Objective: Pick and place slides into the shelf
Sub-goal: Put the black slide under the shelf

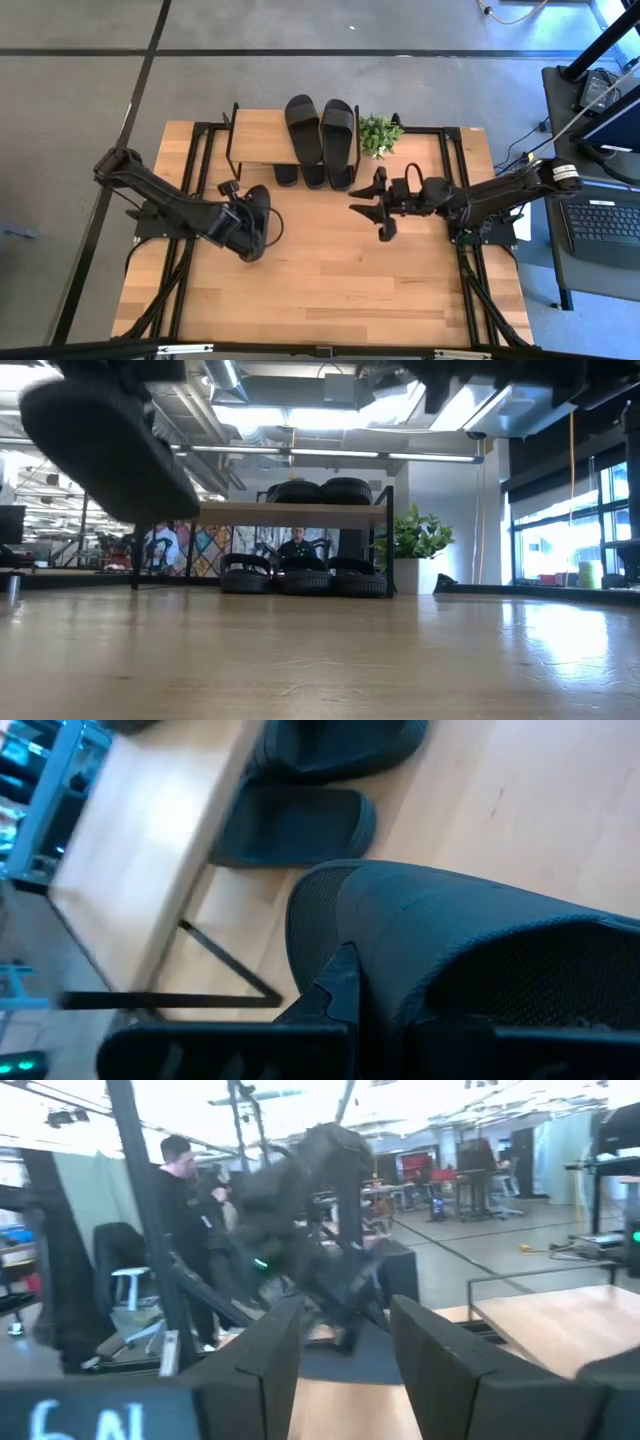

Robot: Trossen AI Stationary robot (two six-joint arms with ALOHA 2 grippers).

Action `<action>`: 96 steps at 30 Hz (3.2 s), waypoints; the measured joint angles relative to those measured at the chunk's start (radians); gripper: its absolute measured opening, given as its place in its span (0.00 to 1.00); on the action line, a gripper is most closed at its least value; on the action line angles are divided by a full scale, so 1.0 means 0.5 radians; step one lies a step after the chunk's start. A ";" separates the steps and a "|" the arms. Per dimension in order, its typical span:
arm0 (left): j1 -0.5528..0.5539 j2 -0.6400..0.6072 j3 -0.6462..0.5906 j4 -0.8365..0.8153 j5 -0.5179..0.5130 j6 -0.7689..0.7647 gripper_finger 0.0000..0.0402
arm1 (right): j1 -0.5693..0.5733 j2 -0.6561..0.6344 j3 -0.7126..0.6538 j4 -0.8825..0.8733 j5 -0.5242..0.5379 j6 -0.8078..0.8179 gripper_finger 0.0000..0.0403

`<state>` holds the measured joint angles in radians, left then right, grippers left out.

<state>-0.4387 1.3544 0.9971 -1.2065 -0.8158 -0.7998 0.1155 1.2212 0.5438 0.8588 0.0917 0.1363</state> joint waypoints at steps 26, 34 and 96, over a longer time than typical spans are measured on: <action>0.790 0.000 -0.670 1.216 0.030 1.114 0.01 | 0.103 -0.121 0.001 -0.142 0.002 0.060 0.39; 1.030 0.014 -0.671 1.256 0.137 1.373 0.01 | 0.103 -0.120 0.001 -0.142 0.002 0.086 0.39; 1.183 0.217 -0.661 1.500 0.173 1.653 0.48 | 0.121 -0.120 0.000 -0.171 0.002 0.084 0.39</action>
<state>0.1526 1.4628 0.6666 -0.4566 -0.7293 0.0265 0.1761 1.1610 0.5438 0.7731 0.0929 0.1783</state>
